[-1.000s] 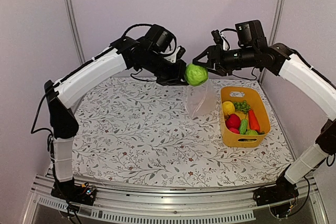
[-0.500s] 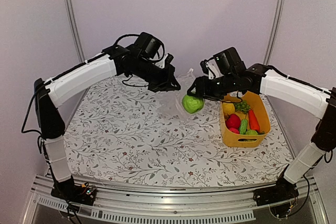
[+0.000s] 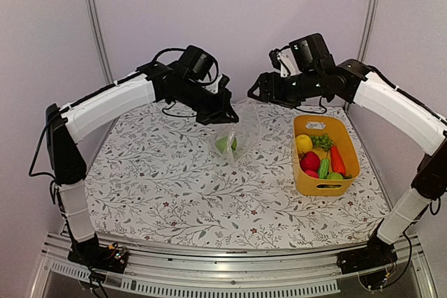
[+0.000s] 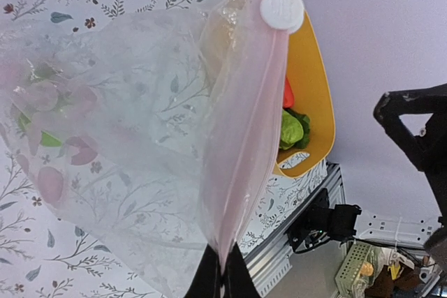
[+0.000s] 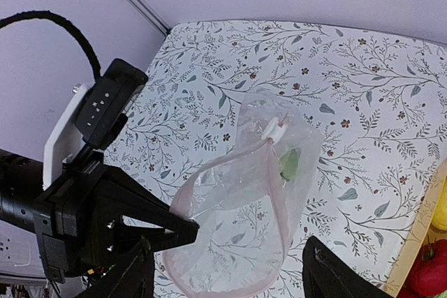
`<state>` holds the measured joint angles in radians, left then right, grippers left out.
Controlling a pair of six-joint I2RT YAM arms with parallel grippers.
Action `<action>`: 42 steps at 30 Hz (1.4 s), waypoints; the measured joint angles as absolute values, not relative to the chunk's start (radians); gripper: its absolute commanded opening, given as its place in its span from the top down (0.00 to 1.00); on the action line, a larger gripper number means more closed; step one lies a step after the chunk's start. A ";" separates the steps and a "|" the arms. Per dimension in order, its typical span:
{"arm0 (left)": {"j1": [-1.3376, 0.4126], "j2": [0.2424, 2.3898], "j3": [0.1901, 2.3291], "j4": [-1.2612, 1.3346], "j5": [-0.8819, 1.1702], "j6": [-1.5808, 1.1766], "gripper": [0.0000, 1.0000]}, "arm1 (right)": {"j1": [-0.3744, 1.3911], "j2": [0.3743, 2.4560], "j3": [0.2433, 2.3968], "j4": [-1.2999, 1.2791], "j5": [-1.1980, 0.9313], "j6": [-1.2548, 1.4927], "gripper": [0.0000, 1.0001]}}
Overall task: Place the food in the zip-top bag and seal the zipper
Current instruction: Place the fake fruit in the zipper food storage bag, then pass from the left arm to the right, then pass from the right arm to the left
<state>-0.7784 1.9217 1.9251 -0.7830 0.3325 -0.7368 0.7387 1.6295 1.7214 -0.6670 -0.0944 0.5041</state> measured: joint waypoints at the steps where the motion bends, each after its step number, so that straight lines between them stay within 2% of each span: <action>1: -0.778 1.922 1.925 -0.785 0.332 -0.735 1.00 | 0.739 1.631 1.721 -0.682 -0.088 0.496 0.29; 6: -0.778 1.922 1.940 -0.802 0.328 -0.727 1.00 | 0.756 1.668 1.721 -0.736 -0.058 0.454 0.33; 9: -0.778 1.922 1.958 -0.817 0.324 -0.720 1.00 | 0.775 1.710 1.721 -0.751 -0.042 0.433 0.43; 11: -0.778 1.922 1.966 -0.828 0.324 -0.714 1.00 | 0.782 1.737 1.719 -0.757 -0.032 0.423 0.58; 14: -0.778 1.921 1.972 -0.845 0.318 -0.702 0.98 | 0.786 1.771 1.717 -0.764 -0.011 0.415 0.90; 15: -0.778 1.921 1.976 -0.854 0.313 -0.699 0.93 | 0.786 1.778 1.717 -0.763 -0.008 0.410 0.97; 16: -0.778 1.921 1.980 -0.862 0.307 -0.695 0.84 | 0.786 1.786 1.717 -0.763 -0.007 0.410 1.00; 18: -0.778 1.922 1.991 -0.881 0.287 -0.680 0.63 | 0.786 1.799 1.718 -0.765 -0.010 0.425 1.00; 19: -0.779 1.922 2.003 -0.899 0.263 -0.687 0.59 | 0.786 1.803 1.721 -0.767 -0.014 0.434 1.00; 21: -0.787 1.925 2.041 -0.950 0.207 -0.675 0.58 | 0.786 1.804 1.726 -0.768 -0.026 0.460 1.00; 26: -0.825 1.930 2.172 -1.054 0.038 -0.659 0.58 | 0.786 1.804 1.749 -0.769 -0.066 0.548 1.00; 34: -0.898 1.924 2.141 -1.127 -0.054 -0.665 0.60 | 0.786 1.804 1.788 -0.766 -0.113 0.633 1.00; 38: -0.907 1.924 2.136 -1.174 -0.103 -0.677 0.68 | 0.786 1.804 1.800 -0.763 -0.120 0.657 1.00; 42: -0.910 1.925 2.144 -1.212 -0.162 -0.690 0.83 | 0.785 1.804 1.816 -0.761 -0.132 0.668 1.00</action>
<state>-0.9096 1.9247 2.1445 -1.2118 -0.1619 -0.6903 0.7845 1.8042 1.8160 -0.7609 -0.1318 0.6682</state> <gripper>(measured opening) 0.263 0.004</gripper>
